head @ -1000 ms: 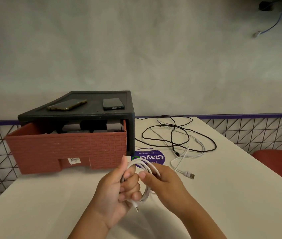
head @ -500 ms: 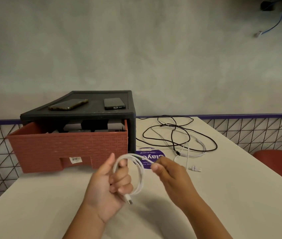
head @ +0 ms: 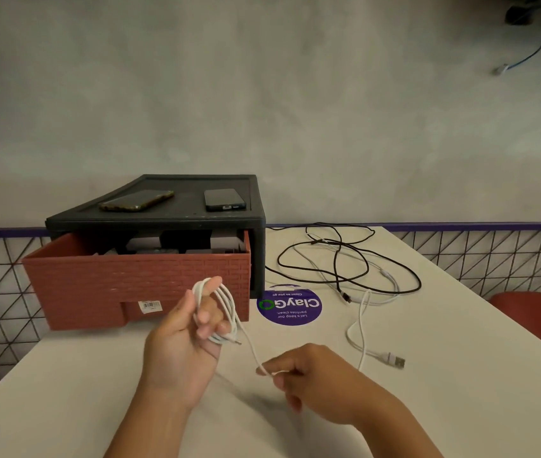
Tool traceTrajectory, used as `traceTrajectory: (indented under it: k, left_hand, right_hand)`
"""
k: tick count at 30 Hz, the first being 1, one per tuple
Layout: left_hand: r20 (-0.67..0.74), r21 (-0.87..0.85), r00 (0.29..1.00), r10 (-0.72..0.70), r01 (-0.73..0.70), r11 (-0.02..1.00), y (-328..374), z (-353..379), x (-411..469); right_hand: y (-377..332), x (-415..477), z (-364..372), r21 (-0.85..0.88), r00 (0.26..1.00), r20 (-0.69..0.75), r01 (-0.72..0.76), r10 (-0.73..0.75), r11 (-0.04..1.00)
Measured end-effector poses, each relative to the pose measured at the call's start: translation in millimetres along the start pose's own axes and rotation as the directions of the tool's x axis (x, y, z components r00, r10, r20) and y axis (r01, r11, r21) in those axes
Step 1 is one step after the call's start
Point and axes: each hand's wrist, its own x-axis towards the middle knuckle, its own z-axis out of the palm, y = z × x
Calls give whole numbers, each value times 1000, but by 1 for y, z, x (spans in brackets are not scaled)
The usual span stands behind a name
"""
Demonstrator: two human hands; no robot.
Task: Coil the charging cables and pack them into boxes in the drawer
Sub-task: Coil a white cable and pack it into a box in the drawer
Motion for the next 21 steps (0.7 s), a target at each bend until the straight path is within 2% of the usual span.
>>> traceTrajectory:
  k: [2, 5, 8, 11, 12, 14, 17, 21]
  left_hand:
    - [-18, 218, 998, 64, -59, 974, -9, 4, -3]
    - [81, 544, 989, 128, -151, 825, -24, 7, -9]
    - [223, 700, 970, 98, -229, 677, -36, 12, -15]
    - [266, 826, 962, 62, -260, 500, -41, 12, -18]
    - [272, 849, 961, 37, -258, 461, -40, 13, -20]
    - [280, 854, 960, 25, -261, 449, -39, 17, -22]
    - [253, 797, 966, -45, -182, 576, -37, 20, -23]
    - [341, 781, 919, -197, -161, 604, -32, 25, -26]
  right_hand:
    - [-4, -2, 0, 24, 998, 61, 21, -22, 999]
    - [-10, -6, -1, 101, 986, 157, 39, -54, 994]
    - [-11, -8, -3, 174, 968, 239, 39, -81, 984]
    - [-12, -11, -5, 219, 967, 221, 76, -125, 973]
    - [-13, -12, -8, 249, 973, 184, 91, -139, 964]
    - [-14, -14, -14, 349, 985, 71, 122, -157, 929]
    - [-12, -14, -20, 467, 981, -141, 182, -130, 865]
    - [-4, -5, -19, 470, 900, -429, 290, -72, 833]
